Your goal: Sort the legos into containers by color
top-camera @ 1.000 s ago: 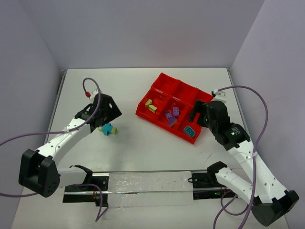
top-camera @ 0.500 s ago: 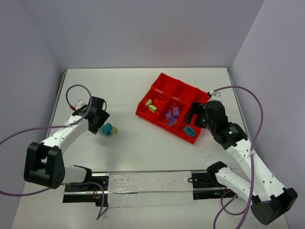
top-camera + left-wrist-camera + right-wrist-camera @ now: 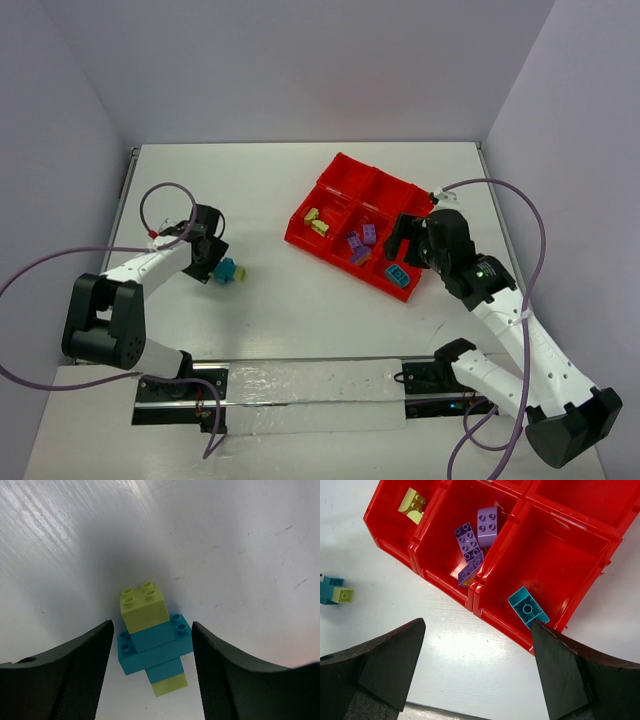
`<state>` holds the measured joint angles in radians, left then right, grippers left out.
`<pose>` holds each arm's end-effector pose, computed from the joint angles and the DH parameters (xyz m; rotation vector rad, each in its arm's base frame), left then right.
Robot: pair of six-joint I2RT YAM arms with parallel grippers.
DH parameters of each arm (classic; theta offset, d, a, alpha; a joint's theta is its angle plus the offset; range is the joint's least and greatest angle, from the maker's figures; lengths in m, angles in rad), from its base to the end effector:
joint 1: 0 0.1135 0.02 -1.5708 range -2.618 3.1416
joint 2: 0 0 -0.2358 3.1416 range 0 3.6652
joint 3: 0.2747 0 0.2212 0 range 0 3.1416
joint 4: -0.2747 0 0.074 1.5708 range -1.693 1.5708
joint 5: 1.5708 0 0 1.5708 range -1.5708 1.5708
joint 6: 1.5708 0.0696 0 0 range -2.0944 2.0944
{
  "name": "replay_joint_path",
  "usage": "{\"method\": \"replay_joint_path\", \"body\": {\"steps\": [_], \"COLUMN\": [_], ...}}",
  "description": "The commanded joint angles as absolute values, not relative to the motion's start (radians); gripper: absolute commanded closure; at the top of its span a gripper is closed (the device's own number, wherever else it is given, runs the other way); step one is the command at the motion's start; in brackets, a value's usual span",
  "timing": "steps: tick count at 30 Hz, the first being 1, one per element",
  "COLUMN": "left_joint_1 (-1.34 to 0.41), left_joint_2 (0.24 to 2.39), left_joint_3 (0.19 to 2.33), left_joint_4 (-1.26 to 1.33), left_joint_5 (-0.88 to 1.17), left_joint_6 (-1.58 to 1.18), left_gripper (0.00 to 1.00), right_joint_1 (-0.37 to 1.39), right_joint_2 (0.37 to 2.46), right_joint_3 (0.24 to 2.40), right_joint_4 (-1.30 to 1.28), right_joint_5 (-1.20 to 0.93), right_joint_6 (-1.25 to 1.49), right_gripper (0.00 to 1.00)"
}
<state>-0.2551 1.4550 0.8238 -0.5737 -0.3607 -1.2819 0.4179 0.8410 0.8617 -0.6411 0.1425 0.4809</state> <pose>0.2479 -0.0393 0.1406 -1.3701 2.2492 0.0065 0.1783 0.0683 0.2706 0.1504 2.2008 0.3510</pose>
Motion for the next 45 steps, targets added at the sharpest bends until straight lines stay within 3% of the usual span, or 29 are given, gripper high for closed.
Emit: {"method": "replay_joint_path", "body": {"steps": [1, 9, 12, 24, 30, 37, 45], "left_joint_1": [-0.247, -0.245, -0.245, -0.245, -0.270, -0.438, -0.553], "left_joint_2": [1.482, 1.528, 1.525, 1.498, 1.340, 1.288, 1.263], "left_joint_3": [0.856, 0.842, 0.830, 0.863, 0.890, 1.058, 1.121], "left_joint_4": [-0.524, -0.496, -0.479, -0.474, -0.389, -0.442, -0.482], "left_joint_5": [-0.371, -0.376, -0.373, -0.323, -0.180, -0.200, -0.138], "left_joint_6": [-1.315, -1.318, -1.313, -1.230, -1.107, -1.111, -1.108], "left_gripper": [0.32, 0.39, 0.55, 1.00, 1.00, 1.00, 1.00], "right_joint_1": [0.414, 0.414, 0.413, 0.413, 0.464, 0.802, 0.855], "right_joint_2": [0.840, 0.847, 0.850, 0.866, 0.886, 1.098, 1.269], "right_joint_3": [0.856, 0.853, 0.853, 0.863, 0.857, 0.920, 1.029], "right_joint_4": [-0.599, -0.595, -0.592, -0.581, -0.489, -0.292, -0.150], "right_joint_5": [0.140, 0.135, 0.125, 0.078, -0.058, -0.002, -0.028], "right_joint_6": [0.471, 0.474, 0.477, 0.484, 0.566, 0.693, 0.674], "right_gripper": [0.07, 0.07, 0.07, 0.07, 0.08, 0.08, 0.08]}}
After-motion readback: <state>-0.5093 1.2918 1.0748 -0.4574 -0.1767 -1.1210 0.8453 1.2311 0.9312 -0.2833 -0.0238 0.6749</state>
